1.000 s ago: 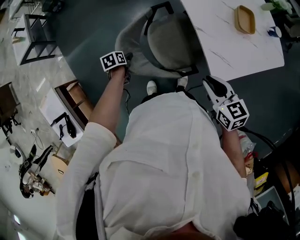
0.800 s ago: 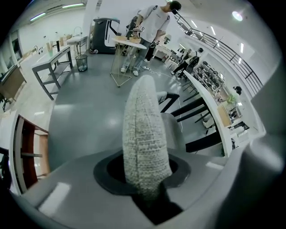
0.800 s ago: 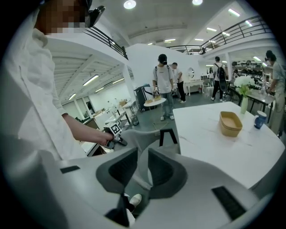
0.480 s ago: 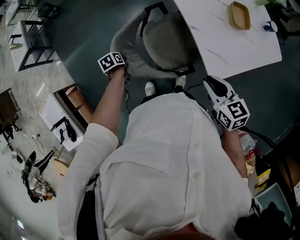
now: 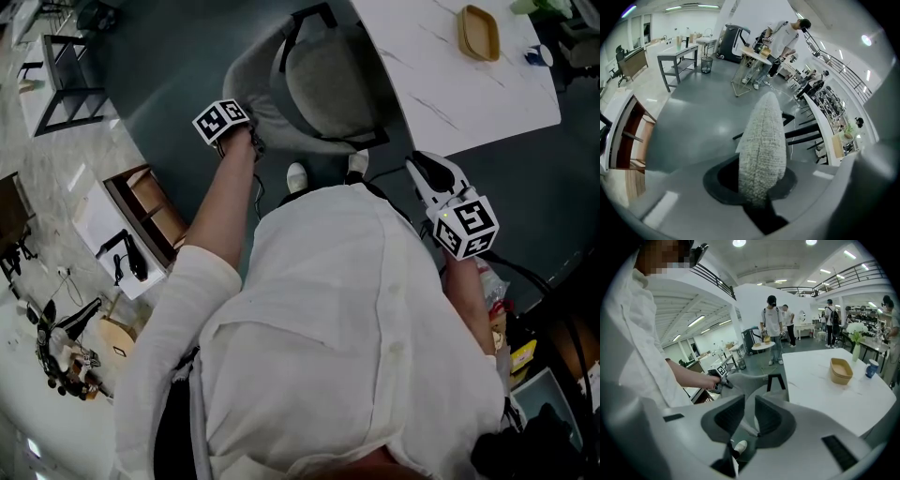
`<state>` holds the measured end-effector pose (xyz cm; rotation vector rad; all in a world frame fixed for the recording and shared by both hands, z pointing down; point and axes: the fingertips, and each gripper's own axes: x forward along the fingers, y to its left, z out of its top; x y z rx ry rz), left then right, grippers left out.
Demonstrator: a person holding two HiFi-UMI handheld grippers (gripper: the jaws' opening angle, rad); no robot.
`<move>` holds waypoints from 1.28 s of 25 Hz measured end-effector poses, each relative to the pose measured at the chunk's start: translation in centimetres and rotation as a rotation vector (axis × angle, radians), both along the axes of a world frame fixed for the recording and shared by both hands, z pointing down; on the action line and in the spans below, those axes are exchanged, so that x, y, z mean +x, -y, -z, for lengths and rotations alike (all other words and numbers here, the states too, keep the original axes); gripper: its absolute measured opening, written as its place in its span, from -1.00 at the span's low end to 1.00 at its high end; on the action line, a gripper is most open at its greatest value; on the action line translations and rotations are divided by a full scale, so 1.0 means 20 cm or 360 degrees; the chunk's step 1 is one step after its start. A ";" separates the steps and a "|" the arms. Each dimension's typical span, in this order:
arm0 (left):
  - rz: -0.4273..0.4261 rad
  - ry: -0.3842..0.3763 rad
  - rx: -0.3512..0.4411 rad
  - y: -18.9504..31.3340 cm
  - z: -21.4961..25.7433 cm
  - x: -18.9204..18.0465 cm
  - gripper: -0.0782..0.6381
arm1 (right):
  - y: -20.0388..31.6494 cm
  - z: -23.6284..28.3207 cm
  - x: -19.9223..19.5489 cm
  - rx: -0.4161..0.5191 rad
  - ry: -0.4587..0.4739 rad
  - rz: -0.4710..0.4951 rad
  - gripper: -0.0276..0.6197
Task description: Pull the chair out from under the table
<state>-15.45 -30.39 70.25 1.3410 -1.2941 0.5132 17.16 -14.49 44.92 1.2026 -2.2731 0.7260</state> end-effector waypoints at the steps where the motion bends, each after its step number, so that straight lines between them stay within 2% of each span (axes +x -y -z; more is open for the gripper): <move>1: 0.0004 -0.0006 0.0001 0.00 0.00 0.00 -0.61 | 0.00 0.00 0.00 0.0000 -0.0002 0.0003 -0.71; 9: 0.0083 -0.0038 0.0003 -0.01 0.03 -0.03 -0.61 | -0.02 0.01 -0.04 0.0006 -0.0017 0.0020 -0.71; 22: 0.0155 -0.0002 0.0006 -0.10 0.05 -0.40 -0.61 | -0.01 -0.02 -0.19 -0.0009 -0.0012 0.0117 -0.71; 32: 0.0153 0.0006 -0.0004 -0.17 0.05 -0.54 -0.61 | 0.01 -0.04 -0.29 -0.0006 -0.0002 0.0187 -0.71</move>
